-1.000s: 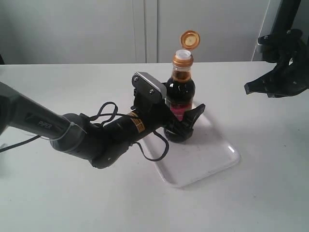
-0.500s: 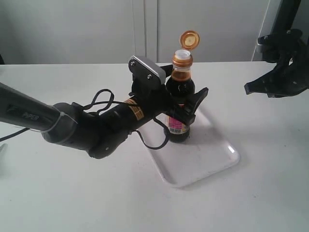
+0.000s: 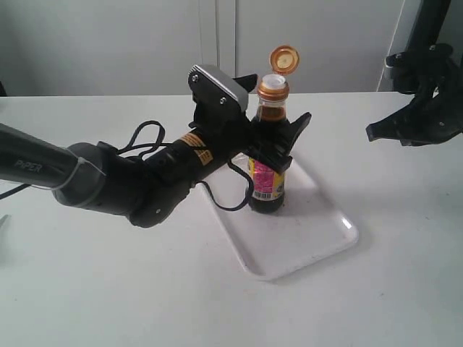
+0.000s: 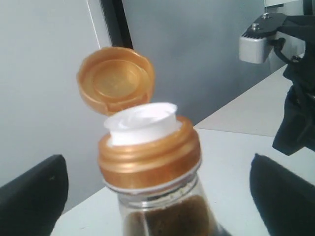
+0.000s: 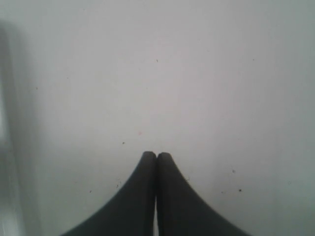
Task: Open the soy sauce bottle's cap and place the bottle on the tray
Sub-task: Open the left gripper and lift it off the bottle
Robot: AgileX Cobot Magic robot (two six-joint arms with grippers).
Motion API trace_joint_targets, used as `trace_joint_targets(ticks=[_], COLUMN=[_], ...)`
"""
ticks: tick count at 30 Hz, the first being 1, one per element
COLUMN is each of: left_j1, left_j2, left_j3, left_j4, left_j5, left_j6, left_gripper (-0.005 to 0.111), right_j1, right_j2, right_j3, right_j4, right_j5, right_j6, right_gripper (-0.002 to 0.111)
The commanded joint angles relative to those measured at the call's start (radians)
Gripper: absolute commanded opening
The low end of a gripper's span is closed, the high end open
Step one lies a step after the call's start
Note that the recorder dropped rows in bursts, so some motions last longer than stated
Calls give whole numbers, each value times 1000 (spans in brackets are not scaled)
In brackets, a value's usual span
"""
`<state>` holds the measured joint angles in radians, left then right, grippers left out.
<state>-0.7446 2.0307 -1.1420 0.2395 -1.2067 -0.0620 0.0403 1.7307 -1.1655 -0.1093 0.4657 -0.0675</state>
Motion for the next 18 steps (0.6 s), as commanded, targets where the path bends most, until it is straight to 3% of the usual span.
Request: trace_joint_targets(ticks=[1,18], left_j1=[-5,-5], left_j2=[-19,-32], left_j3=[0,-58], left_j4=[-37,-22], left_j5=[-14,-14], left_j6=[23,36], left_gripper=[105,105], right_j1=[-12,-12], right_j2=[-3,19], right_j3=[4,4], right_j4=[4,5], right_j5=[-1,-1], right_j6=[-6,-6], right_gripper=[0,0])
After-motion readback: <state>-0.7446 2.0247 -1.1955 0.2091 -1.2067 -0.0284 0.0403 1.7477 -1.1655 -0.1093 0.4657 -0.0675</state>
